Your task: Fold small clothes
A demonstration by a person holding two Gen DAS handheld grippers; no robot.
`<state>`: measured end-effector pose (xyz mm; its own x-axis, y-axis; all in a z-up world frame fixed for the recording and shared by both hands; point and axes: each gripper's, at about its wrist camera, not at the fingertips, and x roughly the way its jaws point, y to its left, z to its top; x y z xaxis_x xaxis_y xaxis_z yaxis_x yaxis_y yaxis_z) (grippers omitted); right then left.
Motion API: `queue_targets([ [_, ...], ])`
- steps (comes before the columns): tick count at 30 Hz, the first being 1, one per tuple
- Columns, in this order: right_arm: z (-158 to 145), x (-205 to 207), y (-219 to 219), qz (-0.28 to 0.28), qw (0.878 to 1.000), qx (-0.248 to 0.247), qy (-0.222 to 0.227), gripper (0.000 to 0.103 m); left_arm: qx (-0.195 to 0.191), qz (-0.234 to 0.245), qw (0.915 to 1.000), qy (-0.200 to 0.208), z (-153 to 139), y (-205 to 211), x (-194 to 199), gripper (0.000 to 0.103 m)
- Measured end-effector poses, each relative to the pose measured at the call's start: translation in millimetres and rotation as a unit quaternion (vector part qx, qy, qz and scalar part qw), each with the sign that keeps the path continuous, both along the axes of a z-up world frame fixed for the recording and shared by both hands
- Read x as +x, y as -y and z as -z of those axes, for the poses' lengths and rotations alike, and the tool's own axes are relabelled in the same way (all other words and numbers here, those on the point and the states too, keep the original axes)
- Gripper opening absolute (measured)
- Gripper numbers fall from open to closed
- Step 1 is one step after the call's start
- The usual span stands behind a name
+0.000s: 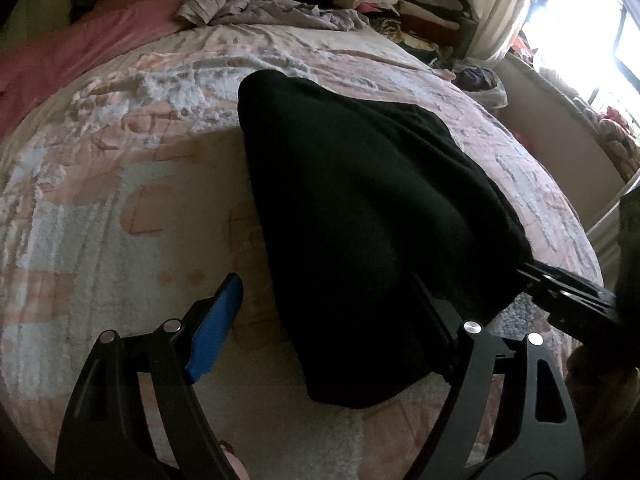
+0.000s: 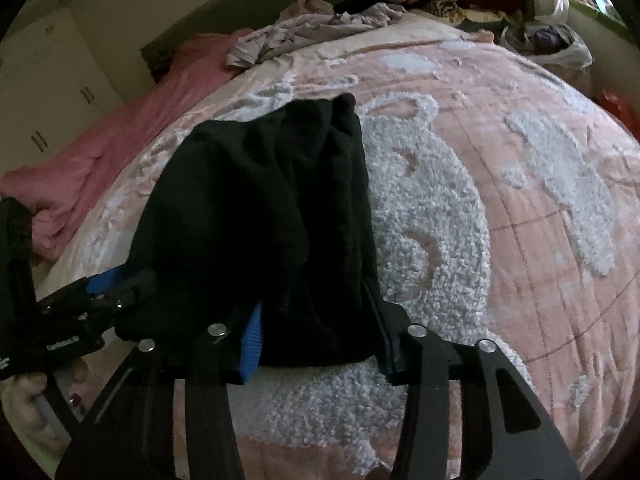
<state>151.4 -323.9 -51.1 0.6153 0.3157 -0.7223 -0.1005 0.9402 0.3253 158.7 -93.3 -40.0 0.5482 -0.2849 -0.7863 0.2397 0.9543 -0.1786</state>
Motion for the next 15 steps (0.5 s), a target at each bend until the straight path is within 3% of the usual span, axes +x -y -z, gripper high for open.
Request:
queue_targets([
  [1,-3.4,-3.0,0.0,0.000,1.000,-0.001,0.009,0.051,0.000,-0.001,1.0000,0.000,-0.6,-0.4,-0.5,0.074],
  [3,-10.4,-9.5,0.1,0.005,1.000,-0.011,0.026,0.069,-0.001,-0.002,1.0000,0.000,-2.2,-1.3,-1.4,0.074],
  [8,-23.5,-25.5,2.8,0.010,0.998,-0.013,0.062,0.089,-0.002,-0.003,1.0000,-0.002,-3.3,-2.4,-3.0,0.074],
  [15,-25.8,-35.5,7.8,0.022,0.997,-0.018,0.069,0.098,-0.001,-0.004,1.0000,0.000,-5.2,-2.6,-5.1,0.074],
])
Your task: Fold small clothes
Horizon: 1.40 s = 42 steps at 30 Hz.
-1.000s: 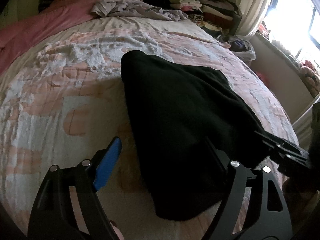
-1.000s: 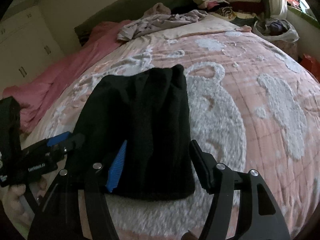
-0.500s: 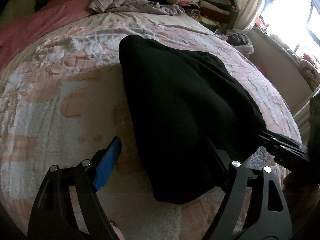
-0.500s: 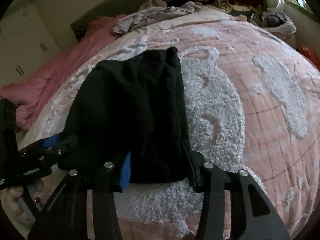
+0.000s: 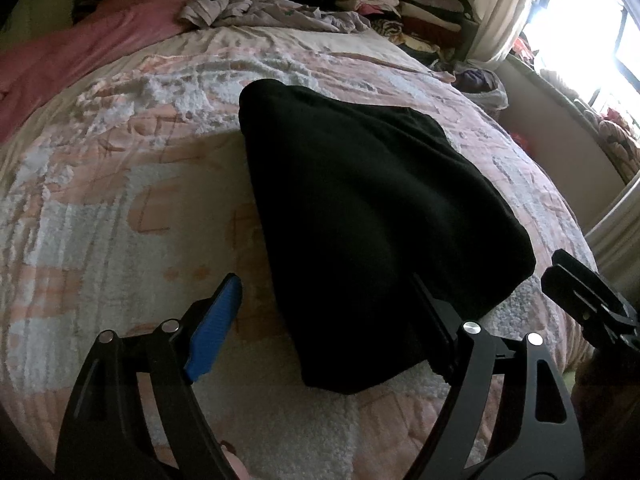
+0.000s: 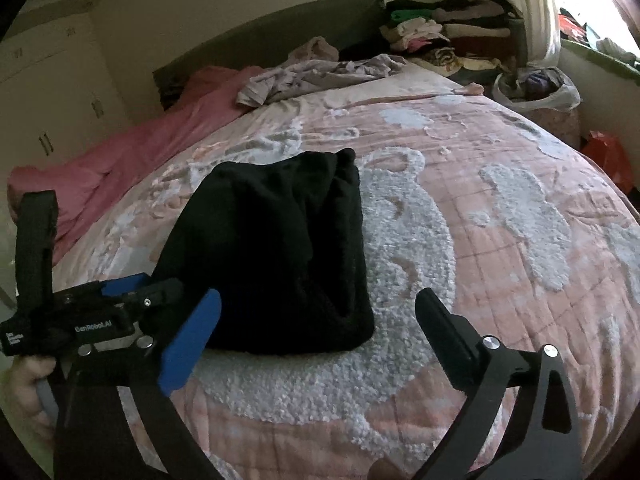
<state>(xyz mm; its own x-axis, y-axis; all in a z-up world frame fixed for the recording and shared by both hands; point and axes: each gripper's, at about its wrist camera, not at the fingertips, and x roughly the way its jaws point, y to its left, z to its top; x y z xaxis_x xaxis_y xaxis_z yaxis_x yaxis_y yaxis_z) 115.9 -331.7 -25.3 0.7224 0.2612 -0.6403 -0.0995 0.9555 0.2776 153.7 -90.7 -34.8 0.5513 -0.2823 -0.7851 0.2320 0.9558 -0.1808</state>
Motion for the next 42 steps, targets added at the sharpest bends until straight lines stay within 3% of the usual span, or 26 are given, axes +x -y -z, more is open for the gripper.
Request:
queue_targets([
  [5,-1.5,-5.0,2.9,0.008,1.000,-0.003,0.005,0.098,0.000,-0.001,1.0000,-0.001,-1.9,0.3,-1.7,0.075],
  [8,-5.5,-10.6,3.0,0.011,1.000,-0.005,0.016,0.098,-0.002,-0.003,1.0000,0.002,-3.9,-0.5,-2.4,0.089],
  [11,-12.4,-18.8,3.8,0.016,0.999,-0.005,0.035,0.098,-0.001,-0.006,0.9999,0.015,-11.4,-3.0,-8.7,0.093],
  [20,-32.6,-50.7,-0.8,0.010,0.997,-0.015,0.073,0.098,-0.001,-0.017,0.9976,0.067,-42.4,-17.8,-38.7,0.093],
  [30,-54.1,-102.6,-11.7,-0.009,0.991,-0.035,0.129,0.098,0.024,-0.011,0.9936,0.109,-58.6,-30.9,-84.9,0.093],
  [42,-41.5,-136.0,-31.5,-0.031,0.991,-0.068,0.109,0.098,0.039,-0.020,0.9933,0.107,-52.5,-57.4,-123.7,0.093],
])
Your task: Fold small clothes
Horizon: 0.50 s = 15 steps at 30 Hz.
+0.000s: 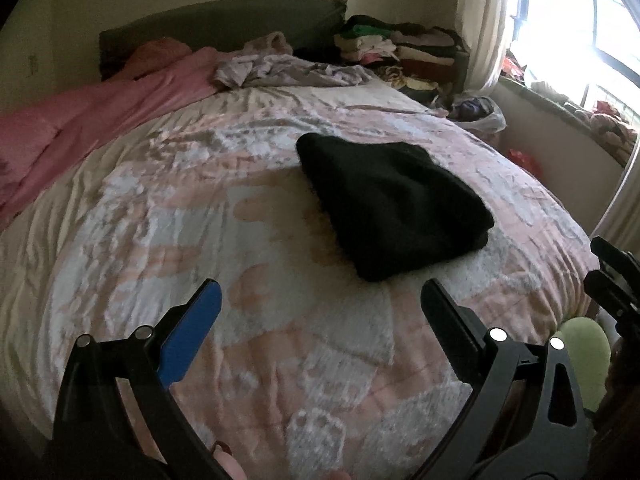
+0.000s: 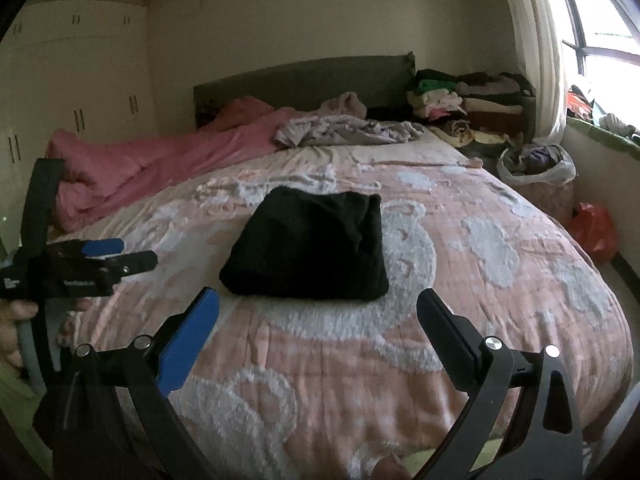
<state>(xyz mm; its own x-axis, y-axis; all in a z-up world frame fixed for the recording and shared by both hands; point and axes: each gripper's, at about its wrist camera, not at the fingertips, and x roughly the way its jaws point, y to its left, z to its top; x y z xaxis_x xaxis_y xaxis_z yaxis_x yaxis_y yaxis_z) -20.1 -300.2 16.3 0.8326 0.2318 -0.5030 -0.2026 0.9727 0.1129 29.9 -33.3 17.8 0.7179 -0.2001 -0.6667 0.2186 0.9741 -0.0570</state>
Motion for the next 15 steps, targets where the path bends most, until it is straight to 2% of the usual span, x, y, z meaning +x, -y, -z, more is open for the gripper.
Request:
queue_targets([
  [8,25.7,6.3,-13.8,0.033,0.998,-0.008,-0.047,0.098,-0.003,-0.040,0.9990,-0.021,21.7,-19.3,-16.3,0.093],
  [15,27.6,5.0,-19.0,0.030,0.998,-0.016,-0.051,0.098,-0.007,-0.044,0.9983,-0.037,33.1,-21.6,-18.7,0.093],
])
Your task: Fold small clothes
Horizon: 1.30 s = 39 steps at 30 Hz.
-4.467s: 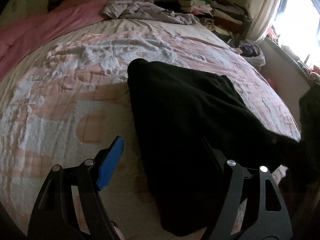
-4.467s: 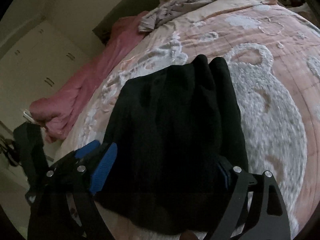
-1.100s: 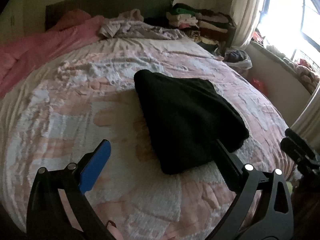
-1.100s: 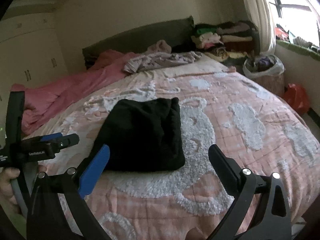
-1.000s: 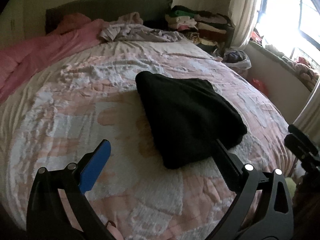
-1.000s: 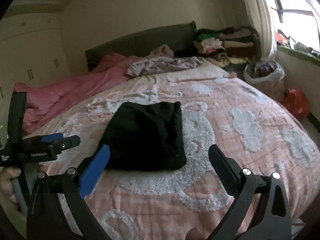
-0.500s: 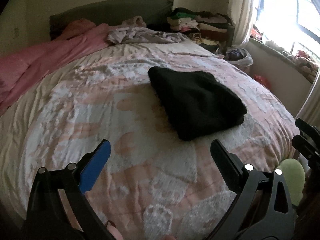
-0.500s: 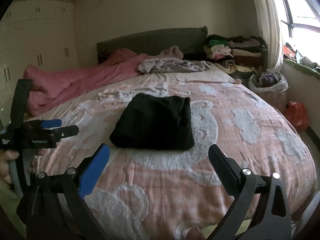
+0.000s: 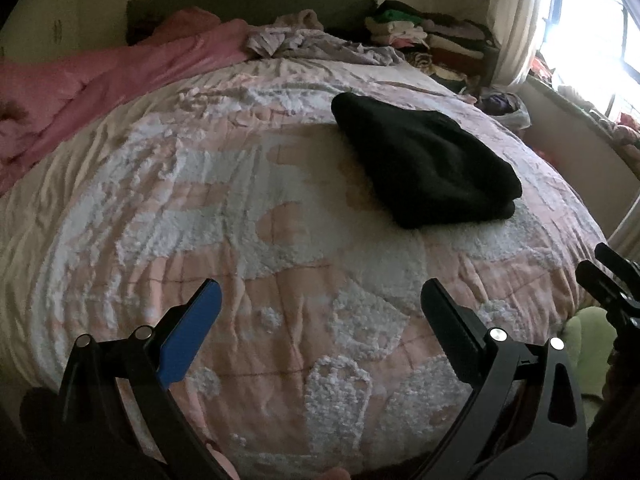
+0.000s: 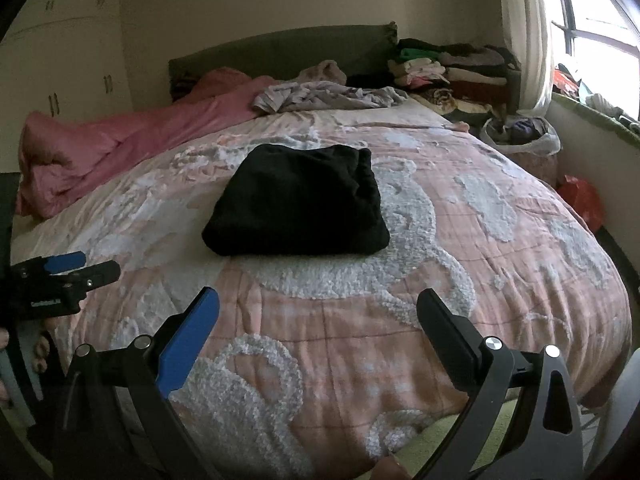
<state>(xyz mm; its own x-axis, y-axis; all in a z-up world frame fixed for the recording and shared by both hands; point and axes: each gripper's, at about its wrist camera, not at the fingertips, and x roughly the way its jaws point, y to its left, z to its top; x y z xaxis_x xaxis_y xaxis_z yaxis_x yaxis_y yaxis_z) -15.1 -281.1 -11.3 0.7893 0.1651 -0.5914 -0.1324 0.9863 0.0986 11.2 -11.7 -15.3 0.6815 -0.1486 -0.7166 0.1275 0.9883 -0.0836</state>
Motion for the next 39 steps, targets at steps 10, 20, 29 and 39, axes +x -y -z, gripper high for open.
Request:
queue_targets([
  [10,-0.8,-0.6,-1.1,-0.004,1.000,0.002,0.001,0.098,0.001,0.002,1.0000,0.005,-5.4,2.3,-2.3,0.093],
  [20,-1.3,-1.0,-1.3,-0.004,1.000,0.002,0.001,0.098,0.002,-0.001,1.0000,0.006,-8.0,2.8,-3.8,0.093],
  [29,-2.3,-1.8,-1.3,-0.003,1.000,0.002,0.001,0.098,0.005,-0.005,0.9999,0.007,-9.6,1.2,-4.9,0.093],
  [39,-7.9,-4.8,-1.9,-0.001,1.000,0.002,0.004,0.098,0.007,-0.008,0.9999,0.006,-10.7,0.8,-5.6,0.093],
])
